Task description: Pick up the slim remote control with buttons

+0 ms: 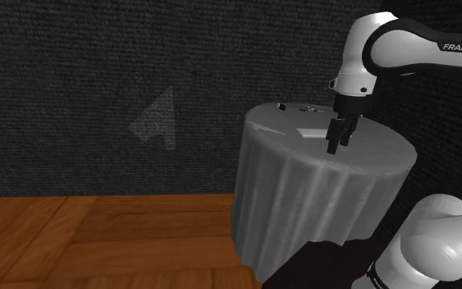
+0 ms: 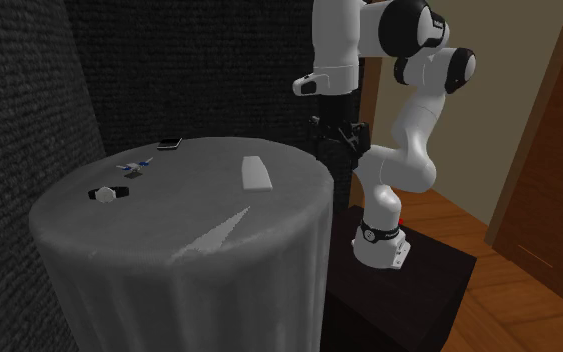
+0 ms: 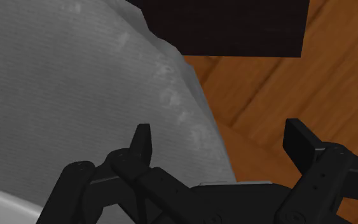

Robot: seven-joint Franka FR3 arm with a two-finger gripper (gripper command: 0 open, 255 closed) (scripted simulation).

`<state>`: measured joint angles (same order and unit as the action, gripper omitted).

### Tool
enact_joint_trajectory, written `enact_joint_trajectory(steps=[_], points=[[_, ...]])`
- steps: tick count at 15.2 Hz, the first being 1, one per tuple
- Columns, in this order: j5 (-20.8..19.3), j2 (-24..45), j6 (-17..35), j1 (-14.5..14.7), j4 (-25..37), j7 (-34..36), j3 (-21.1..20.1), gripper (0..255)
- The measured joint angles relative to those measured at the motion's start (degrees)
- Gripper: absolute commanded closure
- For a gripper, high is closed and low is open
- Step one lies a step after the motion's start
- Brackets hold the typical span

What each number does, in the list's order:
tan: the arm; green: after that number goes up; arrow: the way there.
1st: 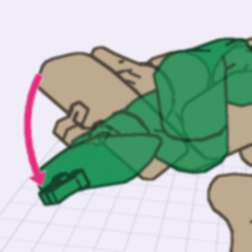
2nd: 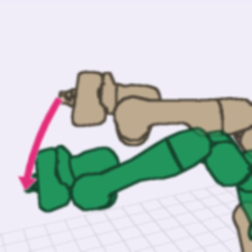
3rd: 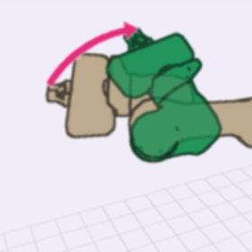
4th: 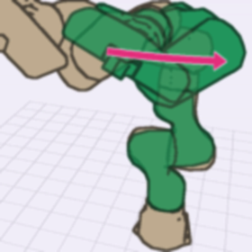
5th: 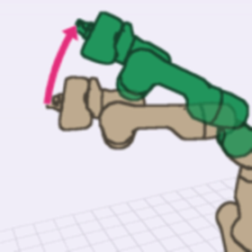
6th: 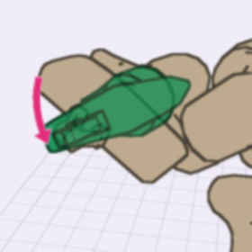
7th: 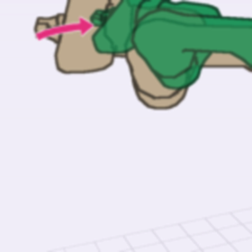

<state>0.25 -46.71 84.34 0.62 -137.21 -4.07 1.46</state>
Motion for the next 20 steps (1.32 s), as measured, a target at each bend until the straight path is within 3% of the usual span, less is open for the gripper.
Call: enact_joint_trajectory(steps=[3, 12, 17, 20], points=[[-1.8, 0.2, 0.6, 0.7, 0.0, -4.5, 2.1, 0], [-12.3, 7.6, 6.4, 7.3, 6.4, -39.9, 18.0, 0], [-13.7, 16.0, 10.6, 12.9, 13.9, -60.0, 26.7, 0], [-14.0, 17.4, 12.9, 13.8, 13.4, -63.8, 28.5, 0]])
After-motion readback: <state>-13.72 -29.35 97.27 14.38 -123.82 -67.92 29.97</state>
